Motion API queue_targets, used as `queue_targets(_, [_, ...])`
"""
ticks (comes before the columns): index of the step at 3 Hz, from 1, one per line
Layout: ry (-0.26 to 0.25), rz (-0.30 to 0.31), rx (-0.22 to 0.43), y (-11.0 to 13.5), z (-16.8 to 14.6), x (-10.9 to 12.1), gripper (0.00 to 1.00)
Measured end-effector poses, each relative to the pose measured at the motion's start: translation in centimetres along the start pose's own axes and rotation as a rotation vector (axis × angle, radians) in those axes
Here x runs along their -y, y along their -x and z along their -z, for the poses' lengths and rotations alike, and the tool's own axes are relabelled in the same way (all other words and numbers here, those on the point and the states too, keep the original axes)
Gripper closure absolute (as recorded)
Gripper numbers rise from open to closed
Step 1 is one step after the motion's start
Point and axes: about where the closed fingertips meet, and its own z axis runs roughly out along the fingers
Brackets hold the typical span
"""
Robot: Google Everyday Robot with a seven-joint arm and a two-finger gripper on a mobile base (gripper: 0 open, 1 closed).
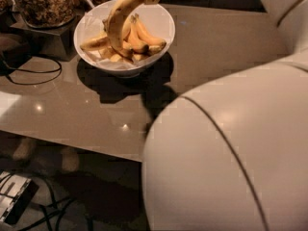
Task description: Pick banana from white bowl
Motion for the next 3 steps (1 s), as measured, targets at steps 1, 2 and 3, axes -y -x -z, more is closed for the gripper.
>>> queue_targets(1, [-0.006, -0.002, 0.004, -0.1, 0.5, -0.2, 1.00])
queue_targets(2, [-0.009, -0.012, 0.025, 0.2, 0.7, -0.6, 1.00])
queue_targets(3, [-0.026, -0.051, 0.096, 1.0, 2.3, -1.7, 1.00])
